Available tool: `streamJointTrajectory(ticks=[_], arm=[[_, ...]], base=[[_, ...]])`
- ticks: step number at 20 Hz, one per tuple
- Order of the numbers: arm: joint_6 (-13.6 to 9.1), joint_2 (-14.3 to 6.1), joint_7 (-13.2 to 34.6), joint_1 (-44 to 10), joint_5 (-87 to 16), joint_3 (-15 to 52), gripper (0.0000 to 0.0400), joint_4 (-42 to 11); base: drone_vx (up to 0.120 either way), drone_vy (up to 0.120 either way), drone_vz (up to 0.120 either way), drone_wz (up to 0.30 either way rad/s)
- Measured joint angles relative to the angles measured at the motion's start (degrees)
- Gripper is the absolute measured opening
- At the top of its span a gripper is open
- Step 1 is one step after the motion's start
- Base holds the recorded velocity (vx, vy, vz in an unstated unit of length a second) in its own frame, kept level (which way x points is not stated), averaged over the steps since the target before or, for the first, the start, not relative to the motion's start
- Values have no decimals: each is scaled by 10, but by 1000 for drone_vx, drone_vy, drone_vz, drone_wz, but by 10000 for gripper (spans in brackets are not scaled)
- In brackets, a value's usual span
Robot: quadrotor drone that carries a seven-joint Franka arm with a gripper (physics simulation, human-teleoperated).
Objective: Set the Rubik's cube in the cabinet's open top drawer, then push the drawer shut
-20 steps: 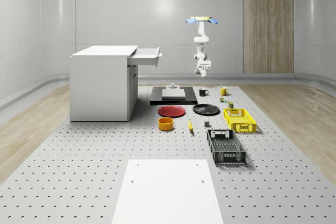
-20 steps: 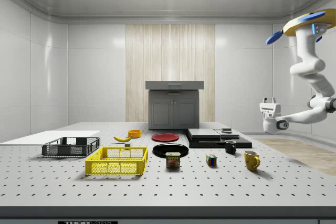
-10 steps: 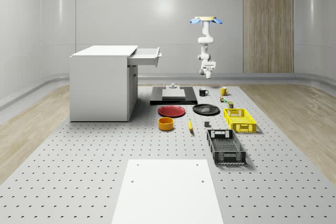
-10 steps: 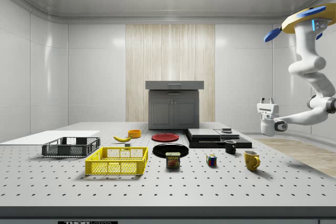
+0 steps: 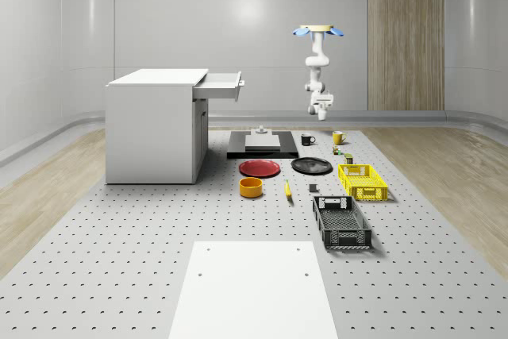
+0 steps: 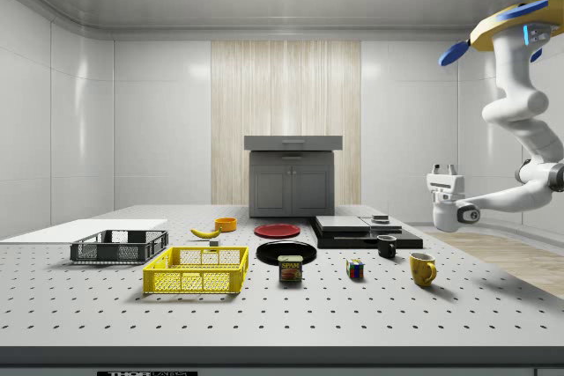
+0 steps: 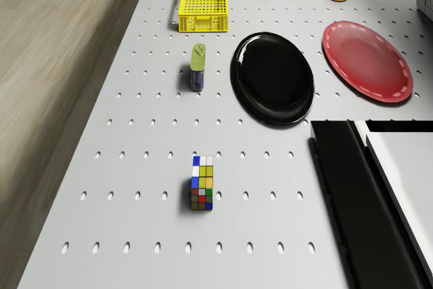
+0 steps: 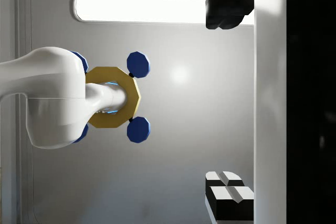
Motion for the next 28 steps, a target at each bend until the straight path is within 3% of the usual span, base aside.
streamJointTrajectory(ticks=[14,18,23,28], arm=[[6,-5,4,-7,-33,24,400,-5],[9,-6,9,-15,-69,49,400,-9],[13,-11,22,-36,-163,116,400,-25],[23,-27,55,-82,-359,248,400,-92]], base=[[120,120,0,0],[120,10,0,0],[120,0,0,0],[120,0,-120,0]])
